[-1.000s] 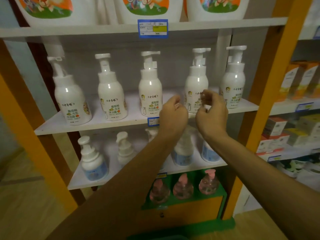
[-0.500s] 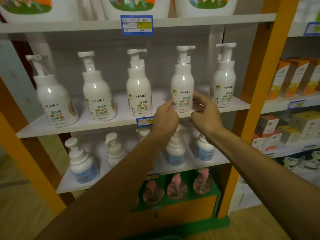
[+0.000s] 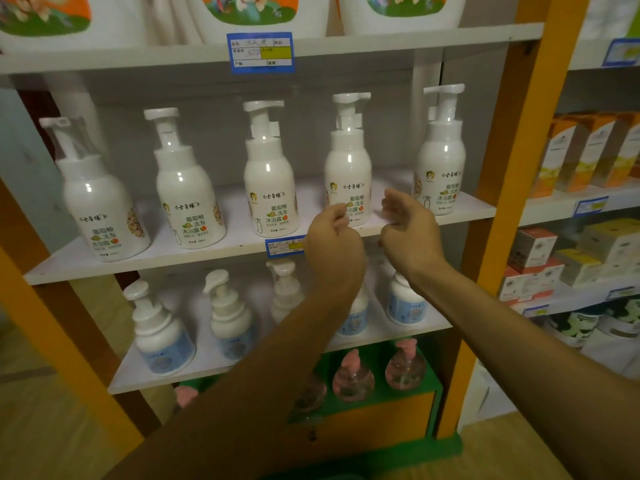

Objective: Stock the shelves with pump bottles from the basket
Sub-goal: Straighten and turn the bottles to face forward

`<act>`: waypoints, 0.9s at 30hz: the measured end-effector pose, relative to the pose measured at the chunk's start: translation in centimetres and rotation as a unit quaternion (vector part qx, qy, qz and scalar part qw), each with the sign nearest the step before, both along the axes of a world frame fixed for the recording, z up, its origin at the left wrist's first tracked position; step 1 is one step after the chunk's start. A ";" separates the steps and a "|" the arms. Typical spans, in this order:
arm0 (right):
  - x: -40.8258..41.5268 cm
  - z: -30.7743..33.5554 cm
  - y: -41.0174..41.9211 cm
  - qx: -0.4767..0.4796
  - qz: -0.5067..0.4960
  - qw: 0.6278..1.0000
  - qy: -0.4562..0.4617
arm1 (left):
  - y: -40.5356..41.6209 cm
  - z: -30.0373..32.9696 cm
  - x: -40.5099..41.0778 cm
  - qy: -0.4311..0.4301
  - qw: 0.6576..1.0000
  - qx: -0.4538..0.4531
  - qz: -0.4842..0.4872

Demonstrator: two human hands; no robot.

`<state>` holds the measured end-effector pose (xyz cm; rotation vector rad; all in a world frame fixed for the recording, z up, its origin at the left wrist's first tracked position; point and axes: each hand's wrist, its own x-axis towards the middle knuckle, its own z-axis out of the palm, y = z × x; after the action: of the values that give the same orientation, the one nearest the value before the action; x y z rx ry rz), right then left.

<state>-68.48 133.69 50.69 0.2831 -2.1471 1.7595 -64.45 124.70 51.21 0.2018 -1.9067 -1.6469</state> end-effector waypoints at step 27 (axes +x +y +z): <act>-2.6 -0.2 7.4 0.036 0.011 0.999 0.013 | 5.3 0.4 -5.1 -0.077 0.978 -0.079 -0.179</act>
<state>-71.07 141.09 50.49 0.3474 -2.2017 1.6829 -69.56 130.01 51.62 -0.0884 -2.2851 -1.7344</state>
